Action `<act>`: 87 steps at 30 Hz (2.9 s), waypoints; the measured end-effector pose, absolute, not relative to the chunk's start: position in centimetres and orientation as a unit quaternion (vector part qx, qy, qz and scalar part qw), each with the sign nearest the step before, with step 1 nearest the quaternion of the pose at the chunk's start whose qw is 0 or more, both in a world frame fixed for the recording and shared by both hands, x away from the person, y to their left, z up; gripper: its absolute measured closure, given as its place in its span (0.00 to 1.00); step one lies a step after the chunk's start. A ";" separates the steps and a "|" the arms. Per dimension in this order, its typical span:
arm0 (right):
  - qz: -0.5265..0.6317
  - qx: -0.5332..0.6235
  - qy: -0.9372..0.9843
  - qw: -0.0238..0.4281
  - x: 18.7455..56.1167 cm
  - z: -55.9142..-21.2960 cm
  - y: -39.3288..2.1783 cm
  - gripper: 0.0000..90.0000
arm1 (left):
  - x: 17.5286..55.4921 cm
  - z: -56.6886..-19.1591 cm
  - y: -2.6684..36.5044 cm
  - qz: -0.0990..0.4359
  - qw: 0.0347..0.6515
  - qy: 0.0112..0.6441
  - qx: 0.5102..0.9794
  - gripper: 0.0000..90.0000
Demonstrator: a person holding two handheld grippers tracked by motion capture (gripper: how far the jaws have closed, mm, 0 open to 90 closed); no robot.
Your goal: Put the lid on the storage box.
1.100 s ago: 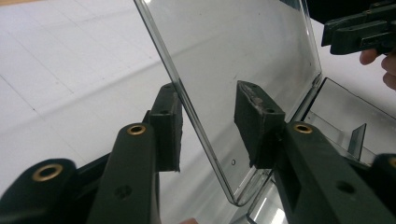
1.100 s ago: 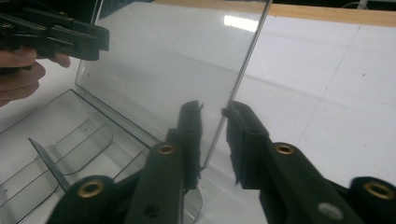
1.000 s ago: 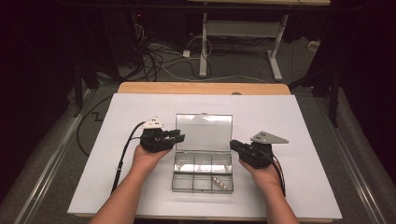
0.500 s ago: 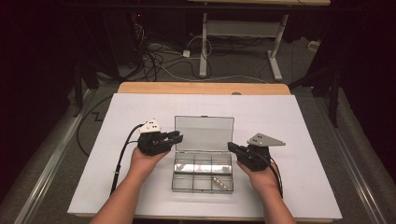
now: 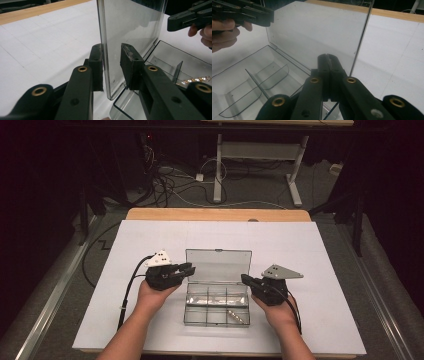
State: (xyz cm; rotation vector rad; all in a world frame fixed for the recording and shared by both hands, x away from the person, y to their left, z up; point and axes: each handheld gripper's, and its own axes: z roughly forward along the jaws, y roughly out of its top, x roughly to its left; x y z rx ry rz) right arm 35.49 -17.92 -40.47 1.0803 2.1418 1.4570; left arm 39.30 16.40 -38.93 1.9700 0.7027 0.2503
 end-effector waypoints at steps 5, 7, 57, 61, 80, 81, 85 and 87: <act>0.513 0.377 0.753 0.168 35.1 -40.4 -17.7 1.00 | 38.7 -38.8 16.4 0.110 0.495 0.284 0.814 0.78; 0.513 0.375 0.753 0.169 35.0 -40.4 -17.7 1.00 | 38.5 -38.9 16.4 0.110 0.496 0.281 0.814 0.78; 0.510 0.365 0.760 0.170 32.3 -41.2 -18.0 1.00 | 32.2 -41.4 18.0 0.074 0.477 0.304 0.821 0.82; 0.507 0.364 0.763 0.169 31.9 -41.4 -17.9 1.00 | 31.7 -41.0 17.1 0.065 0.487 0.295 0.820 0.93; 0.500 0.361 0.768 0.171 30.9 -42.5 -17.9 1.00 | 31.0 -40.7 16.8 0.071 0.497 0.287 0.816 0.97; 0.499 0.360 0.769 0.173 30.9 -42.6 -18.0 1.00 | 31.0 -40.7 16.8 0.071 0.497 0.286 0.816 0.97; 0.496 0.363 0.770 0.173 30.6 -42.8 -18.4 1.00 | 30.8 -40.9 16.9 0.072 0.497 0.285 0.817 0.97; 0.495 0.364 0.770 0.171 30.5 -42.9 -18.7 1.00 | 30.7 -41.1 16.9 0.071 0.496 0.285 0.817 0.97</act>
